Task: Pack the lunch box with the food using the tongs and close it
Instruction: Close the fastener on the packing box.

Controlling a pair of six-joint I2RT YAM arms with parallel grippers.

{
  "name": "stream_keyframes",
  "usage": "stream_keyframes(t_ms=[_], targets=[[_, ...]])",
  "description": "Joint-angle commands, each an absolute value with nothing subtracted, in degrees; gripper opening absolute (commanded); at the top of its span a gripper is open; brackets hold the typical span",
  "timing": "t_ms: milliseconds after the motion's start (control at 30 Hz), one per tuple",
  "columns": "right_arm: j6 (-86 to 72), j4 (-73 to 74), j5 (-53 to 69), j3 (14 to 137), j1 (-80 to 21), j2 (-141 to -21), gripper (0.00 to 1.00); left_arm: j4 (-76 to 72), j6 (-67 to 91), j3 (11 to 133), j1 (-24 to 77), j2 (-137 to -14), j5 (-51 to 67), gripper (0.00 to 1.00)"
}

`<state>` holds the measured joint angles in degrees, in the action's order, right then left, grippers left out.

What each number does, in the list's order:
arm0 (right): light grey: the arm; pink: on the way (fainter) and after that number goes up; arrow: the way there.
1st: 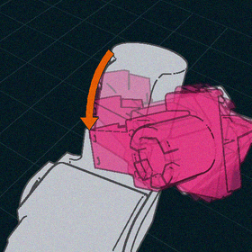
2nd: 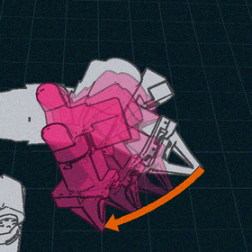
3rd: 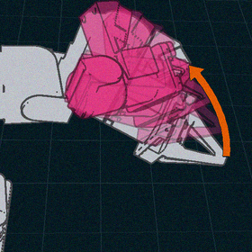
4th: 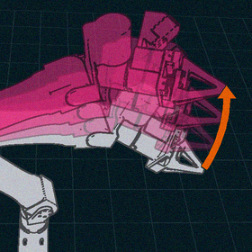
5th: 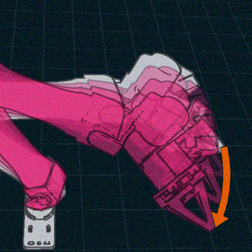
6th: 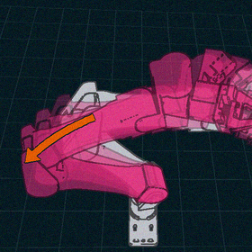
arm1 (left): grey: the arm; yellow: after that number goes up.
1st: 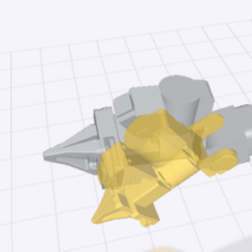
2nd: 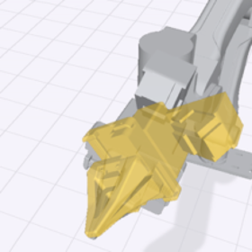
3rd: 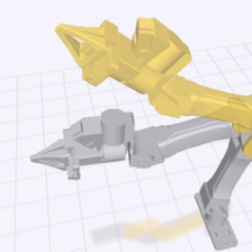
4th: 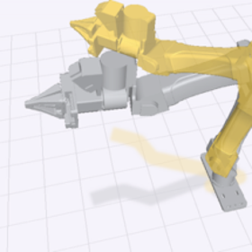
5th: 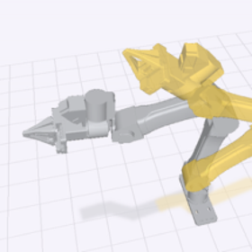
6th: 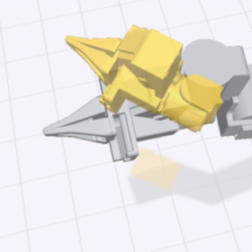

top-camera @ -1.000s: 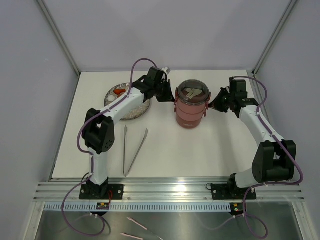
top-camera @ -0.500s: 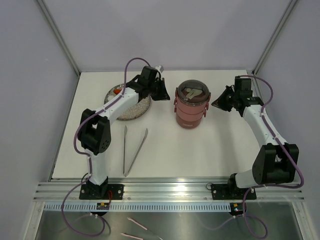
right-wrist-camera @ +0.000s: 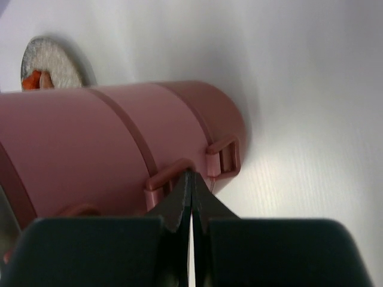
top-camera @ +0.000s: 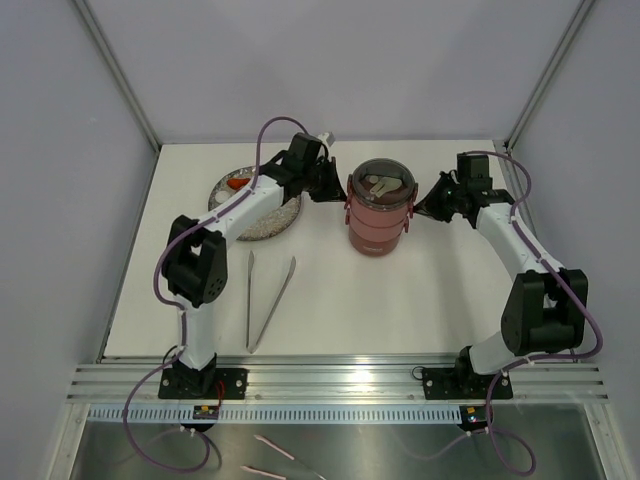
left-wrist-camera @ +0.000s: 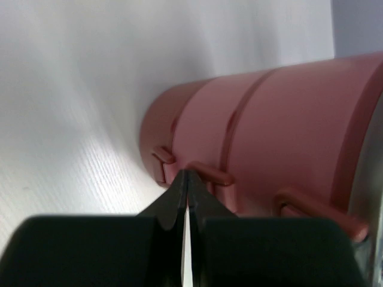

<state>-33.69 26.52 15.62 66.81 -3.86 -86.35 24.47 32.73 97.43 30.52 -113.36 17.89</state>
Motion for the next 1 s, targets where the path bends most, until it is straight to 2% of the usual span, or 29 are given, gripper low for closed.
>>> stream_keyframes(t_ms=[0, 167, 433, 667, 967], targets=[[-35.0, 23.7, 19.2, 68.6, -7.6, -89.6, 0.00, 22.1, 34.2, 100.7, 34.4, -116.9, 22.0, 0.00], [-36.6, 20.7, 21.3, 67.8, -9.0, -91.1, 0.00, 21.6, 35.1, 101.9, 38.1, -120.1, 22.9, 0.00], [-39.0, 17.5, 23.2, 66.4, -10.4, -89.9, 0.00, 20.9, 37.3, 103.7, 38.2, -120.3, 22.1, 0.00], [-42.9, 13.7, 23.9, 64.5, -12.0, -90.0, 0.00, 13.3, 43.1, 97.2, 40.6, -117.0, 20.7, 0.00], [-43.2, 13.4, 24.6, 64.6, -12.6, -90.1, 0.00, 13.4, 43.9, 97.4, 41.7, -117.0, 20.5, 0.00]])
